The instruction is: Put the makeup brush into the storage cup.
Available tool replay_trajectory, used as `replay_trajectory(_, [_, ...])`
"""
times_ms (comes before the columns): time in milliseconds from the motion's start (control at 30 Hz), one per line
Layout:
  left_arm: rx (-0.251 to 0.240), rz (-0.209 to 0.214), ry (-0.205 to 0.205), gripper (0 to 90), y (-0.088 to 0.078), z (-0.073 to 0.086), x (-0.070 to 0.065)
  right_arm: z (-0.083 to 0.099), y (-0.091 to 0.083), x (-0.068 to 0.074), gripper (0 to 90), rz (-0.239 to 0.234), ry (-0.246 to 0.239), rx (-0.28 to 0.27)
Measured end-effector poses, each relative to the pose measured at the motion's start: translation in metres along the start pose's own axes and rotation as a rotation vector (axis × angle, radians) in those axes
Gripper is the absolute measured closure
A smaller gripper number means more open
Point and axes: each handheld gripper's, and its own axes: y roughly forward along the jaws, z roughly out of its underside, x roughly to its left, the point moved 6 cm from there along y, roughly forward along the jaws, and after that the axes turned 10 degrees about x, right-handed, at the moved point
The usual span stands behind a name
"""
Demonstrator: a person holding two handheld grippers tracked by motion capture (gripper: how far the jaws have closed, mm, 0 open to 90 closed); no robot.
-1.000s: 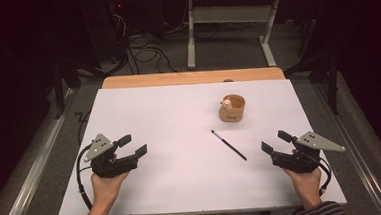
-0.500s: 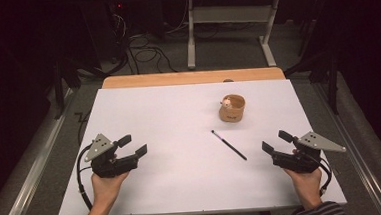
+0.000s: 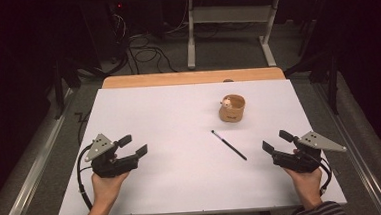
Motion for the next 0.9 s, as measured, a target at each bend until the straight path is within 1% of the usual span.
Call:
replay_trajectory(200, [0.000,0.000,-0.001,30.0,-0.0003,0.0002,0.0003,-0.0009,-0.0011,0.0022,24.8,-0.008,-0.004,-0.006])
replay_trajectory(367, [0.001,0.000,-0.002,29.9,-0.0001,0.0003,0.0004,-0.0023,-0.0033,0.0021,24.9,-0.020,0.001,-0.019])
replay_trajectory(467, [0.000,-0.001,-0.003,30.0,-0.0003,0.0002,0.0006,-0.0026,-0.0042,0.0019,24.9,-0.012,-0.002,-0.018])
replay_trajectory(667, [0.001,-0.001,-0.004,30.0,-0.0003,0.0004,0.0007,-0.0046,-0.0060,0.0046,24.8,-0.020,-0.011,-0.029])
replay_trajectory(900, [0.002,0.003,-0.008,30.0,0.0005,0.0005,0.0003,-0.0068,-0.0051,0.0092,24.9,-0.042,-0.019,-0.031])
